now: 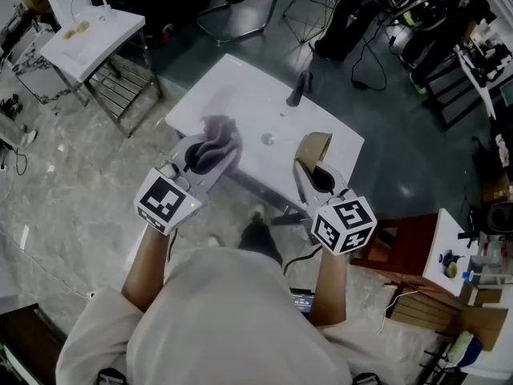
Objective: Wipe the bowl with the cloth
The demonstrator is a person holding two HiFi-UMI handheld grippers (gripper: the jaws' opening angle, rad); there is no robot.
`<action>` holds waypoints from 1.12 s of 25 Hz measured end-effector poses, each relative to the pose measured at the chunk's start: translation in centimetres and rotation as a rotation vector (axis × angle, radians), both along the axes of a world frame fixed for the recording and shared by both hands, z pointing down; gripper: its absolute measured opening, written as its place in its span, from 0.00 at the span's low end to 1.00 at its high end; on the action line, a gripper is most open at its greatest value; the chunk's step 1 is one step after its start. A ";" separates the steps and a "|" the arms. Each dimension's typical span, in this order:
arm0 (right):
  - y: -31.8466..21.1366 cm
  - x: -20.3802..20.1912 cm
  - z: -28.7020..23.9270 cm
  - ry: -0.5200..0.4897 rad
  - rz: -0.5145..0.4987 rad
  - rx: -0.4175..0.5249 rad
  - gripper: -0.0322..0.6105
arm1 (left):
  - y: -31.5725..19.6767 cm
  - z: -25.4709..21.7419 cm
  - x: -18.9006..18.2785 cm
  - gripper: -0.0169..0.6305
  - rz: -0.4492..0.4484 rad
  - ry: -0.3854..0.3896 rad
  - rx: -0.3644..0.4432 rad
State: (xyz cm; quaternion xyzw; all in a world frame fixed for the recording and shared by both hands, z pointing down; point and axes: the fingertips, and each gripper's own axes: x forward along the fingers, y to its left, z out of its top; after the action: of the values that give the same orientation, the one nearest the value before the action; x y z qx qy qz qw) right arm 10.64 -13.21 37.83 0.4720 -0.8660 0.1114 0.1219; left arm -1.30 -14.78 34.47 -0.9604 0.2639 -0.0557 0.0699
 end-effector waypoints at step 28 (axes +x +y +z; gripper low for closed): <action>4.1 -6.1 -4.1 -0.371 -0.336 -0.008 0.09 | 1.6 1.4 5.5 0.13 0.251 0.136 -0.107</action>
State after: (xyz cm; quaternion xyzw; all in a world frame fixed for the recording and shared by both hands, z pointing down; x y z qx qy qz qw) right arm 4.54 -9.11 33.74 0.2926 -0.9393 0.1779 -0.0205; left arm 4.24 -13.13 35.91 -0.9898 0.1425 0.0046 0.0069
